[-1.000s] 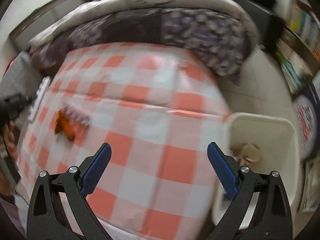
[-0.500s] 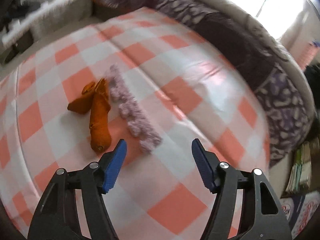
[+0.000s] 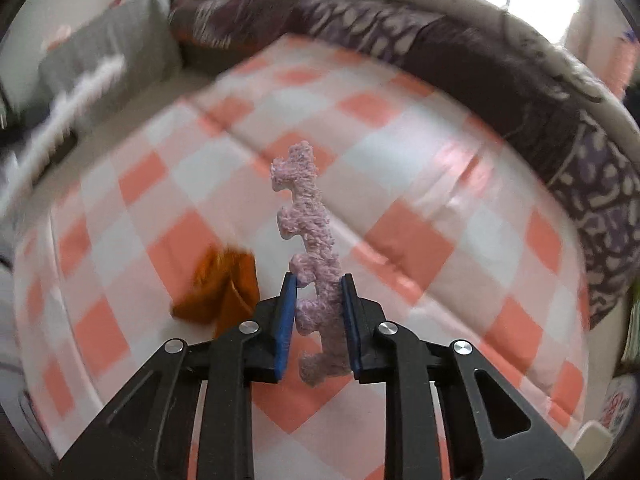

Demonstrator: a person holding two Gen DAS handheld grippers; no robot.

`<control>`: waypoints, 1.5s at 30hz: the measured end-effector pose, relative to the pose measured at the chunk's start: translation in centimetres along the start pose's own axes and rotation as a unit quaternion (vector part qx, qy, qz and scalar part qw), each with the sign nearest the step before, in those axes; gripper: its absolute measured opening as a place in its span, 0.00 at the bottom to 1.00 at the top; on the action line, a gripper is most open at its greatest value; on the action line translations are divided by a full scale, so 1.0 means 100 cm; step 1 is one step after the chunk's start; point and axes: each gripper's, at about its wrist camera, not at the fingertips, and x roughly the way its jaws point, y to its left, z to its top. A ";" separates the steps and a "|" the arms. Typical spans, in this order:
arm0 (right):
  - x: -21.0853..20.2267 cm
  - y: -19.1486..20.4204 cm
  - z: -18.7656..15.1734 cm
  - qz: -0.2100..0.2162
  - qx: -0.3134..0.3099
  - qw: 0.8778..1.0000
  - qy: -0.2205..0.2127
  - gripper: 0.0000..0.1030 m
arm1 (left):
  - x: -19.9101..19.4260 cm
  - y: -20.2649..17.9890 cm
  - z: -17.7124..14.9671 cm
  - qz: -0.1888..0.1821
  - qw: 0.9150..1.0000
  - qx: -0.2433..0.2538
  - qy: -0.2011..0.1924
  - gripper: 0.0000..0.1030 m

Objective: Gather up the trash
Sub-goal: 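Carry both strips over the white bin and release them inside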

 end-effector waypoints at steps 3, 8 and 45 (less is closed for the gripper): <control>-0.029 -0.008 0.010 -0.014 0.018 0.999 -0.036 0.21 | -0.011 -0.010 0.001 0.003 1.000 0.009 -0.016 0.09; -0.088 -0.020 0.018 -0.032 0.042 0.994 -0.097 0.21 | -0.034 -0.031 0.000 0.004 0.999 0.020 -0.044 0.09; -0.247 -0.152 -0.135 -0.093 0.209 0.953 -0.200 0.22 | -0.132 -0.175 -0.106 -0.006 0.991 0.104 -0.080 0.09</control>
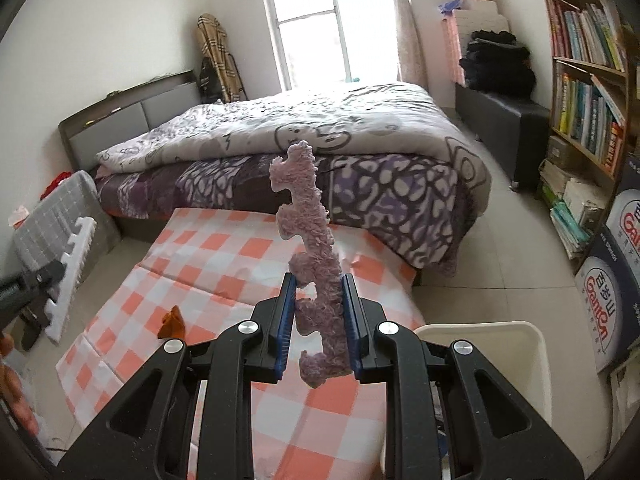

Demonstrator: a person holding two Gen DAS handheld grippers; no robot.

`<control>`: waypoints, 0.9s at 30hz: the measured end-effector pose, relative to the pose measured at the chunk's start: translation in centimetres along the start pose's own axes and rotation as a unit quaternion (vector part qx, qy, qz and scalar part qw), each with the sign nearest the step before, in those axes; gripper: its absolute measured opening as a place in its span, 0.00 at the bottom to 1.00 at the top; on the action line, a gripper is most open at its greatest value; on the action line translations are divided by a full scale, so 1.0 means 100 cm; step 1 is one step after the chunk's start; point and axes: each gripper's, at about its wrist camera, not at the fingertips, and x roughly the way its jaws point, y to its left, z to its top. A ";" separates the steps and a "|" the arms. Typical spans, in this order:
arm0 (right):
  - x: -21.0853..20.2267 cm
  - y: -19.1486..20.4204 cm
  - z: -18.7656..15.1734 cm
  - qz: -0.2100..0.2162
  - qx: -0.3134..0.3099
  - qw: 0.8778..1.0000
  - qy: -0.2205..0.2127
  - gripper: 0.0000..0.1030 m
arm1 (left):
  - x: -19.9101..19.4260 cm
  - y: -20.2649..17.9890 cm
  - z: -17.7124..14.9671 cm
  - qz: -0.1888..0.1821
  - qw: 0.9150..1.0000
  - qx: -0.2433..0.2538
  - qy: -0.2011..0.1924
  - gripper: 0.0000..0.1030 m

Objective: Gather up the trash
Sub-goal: 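Carry both strips over the white bin and release them inside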

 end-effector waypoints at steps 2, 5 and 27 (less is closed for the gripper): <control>-0.003 -0.008 0.000 -0.007 0.004 1.000 -0.004 0.22 | 0.004 -0.015 -0.006 -0.010 1.000 0.011 0.006 0.09; -0.007 -0.028 0.003 -0.012 0.025 1.000 -0.002 0.22 | 0.005 -0.029 -0.010 -0.022 0.999 0.023 0.008 0.09; -0.020 -0.149 0.004 -0.101 0.169 0.980 0.022 0.39 | 0.020 -0.162 -0.072 -0.122 0.981 0.139 0.059 0.09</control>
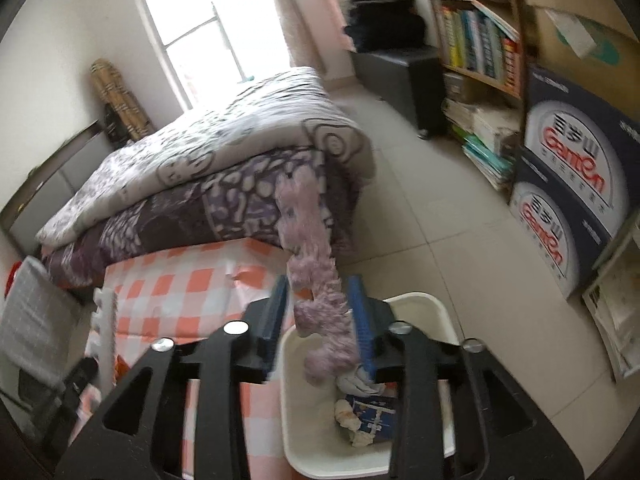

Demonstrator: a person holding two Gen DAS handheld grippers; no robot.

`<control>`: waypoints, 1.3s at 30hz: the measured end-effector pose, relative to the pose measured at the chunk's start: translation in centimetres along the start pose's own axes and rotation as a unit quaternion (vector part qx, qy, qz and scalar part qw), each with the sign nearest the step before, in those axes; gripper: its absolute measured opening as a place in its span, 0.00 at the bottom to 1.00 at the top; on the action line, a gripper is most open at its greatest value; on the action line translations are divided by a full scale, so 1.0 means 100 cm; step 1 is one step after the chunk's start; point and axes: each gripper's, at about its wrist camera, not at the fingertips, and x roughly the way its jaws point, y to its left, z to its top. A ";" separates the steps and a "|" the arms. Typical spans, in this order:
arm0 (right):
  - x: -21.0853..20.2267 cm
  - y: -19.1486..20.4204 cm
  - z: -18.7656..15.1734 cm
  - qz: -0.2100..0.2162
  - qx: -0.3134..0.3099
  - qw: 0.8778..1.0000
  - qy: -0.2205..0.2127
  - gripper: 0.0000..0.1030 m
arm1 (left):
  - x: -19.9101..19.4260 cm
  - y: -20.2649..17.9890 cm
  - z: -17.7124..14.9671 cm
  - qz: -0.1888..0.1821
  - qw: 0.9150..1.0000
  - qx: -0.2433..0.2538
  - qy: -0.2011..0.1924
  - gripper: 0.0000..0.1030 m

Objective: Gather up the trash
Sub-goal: 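Carry both strips over the white bin and release them inside, then grasp the orange cloth piece with the left tool while the right tool grasps the small orange toy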

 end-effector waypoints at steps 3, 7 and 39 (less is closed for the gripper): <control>-0.001 -0.014 0.004 -0.014 0.021 1.000 -0.006 0.56 | 0.011 -0.020 -0.006 -0.020 1.000 0.018 0.015 0.09; -0.002 -0.035 0.009 -0.033 0.047 0.998 -0.014 0.68 | 0.024 -0.046 -0.018 -0.034 0.998 0.046 0.032 0.09; 0.012 -0.031 0.003 -0.041 0.082 0.996 0.015 0.93 | 0.070 -0.035 -0.029 0.034 0.993 0.057 0.099 0.74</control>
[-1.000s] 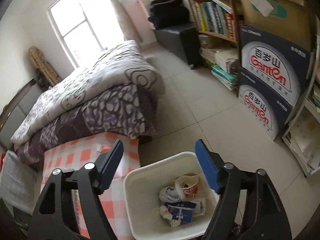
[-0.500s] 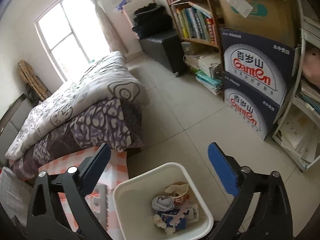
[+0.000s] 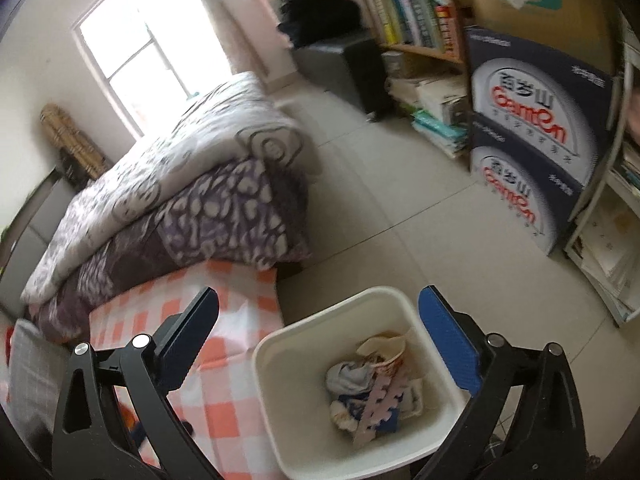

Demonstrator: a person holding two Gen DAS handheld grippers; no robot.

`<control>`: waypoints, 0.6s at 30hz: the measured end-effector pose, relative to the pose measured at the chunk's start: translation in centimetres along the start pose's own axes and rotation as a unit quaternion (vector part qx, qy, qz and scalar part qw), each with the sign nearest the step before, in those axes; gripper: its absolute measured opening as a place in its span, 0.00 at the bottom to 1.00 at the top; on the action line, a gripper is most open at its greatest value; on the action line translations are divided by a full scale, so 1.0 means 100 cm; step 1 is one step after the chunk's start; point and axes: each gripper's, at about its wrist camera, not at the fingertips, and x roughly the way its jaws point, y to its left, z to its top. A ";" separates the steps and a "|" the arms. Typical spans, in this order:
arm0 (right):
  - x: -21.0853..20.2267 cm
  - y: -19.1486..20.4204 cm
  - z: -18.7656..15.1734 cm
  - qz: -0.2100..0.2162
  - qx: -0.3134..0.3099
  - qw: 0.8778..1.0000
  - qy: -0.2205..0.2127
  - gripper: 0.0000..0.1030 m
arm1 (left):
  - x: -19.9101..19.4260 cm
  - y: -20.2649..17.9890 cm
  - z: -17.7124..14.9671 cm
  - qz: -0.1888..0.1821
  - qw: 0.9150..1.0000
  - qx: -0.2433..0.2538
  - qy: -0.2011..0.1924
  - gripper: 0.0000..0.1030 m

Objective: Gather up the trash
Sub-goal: 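Grasp the orange cloth piece with the left tool while the right tool grasps the small orange toy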

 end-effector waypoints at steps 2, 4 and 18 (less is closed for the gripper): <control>0.004 0.010 -0.006 0.006 -0.013 1.000 0.013 0.93 | 0.010 0.025 0.001 0.047 0.999 -0.013 0.012 0.74; 0.008 0.019 -0.011 0.012 -0.024 0.999 0.026 0.93 | 0.023 0.058 0.001 0.096 0.994 -0.035 0.030 0.74; 0.030 0.056 -0.033 0.012 -0.073 0.994 0.076 0.93 | 0.094 0.225 -0.019 0.207 0.949 -0.211 0.108 0.67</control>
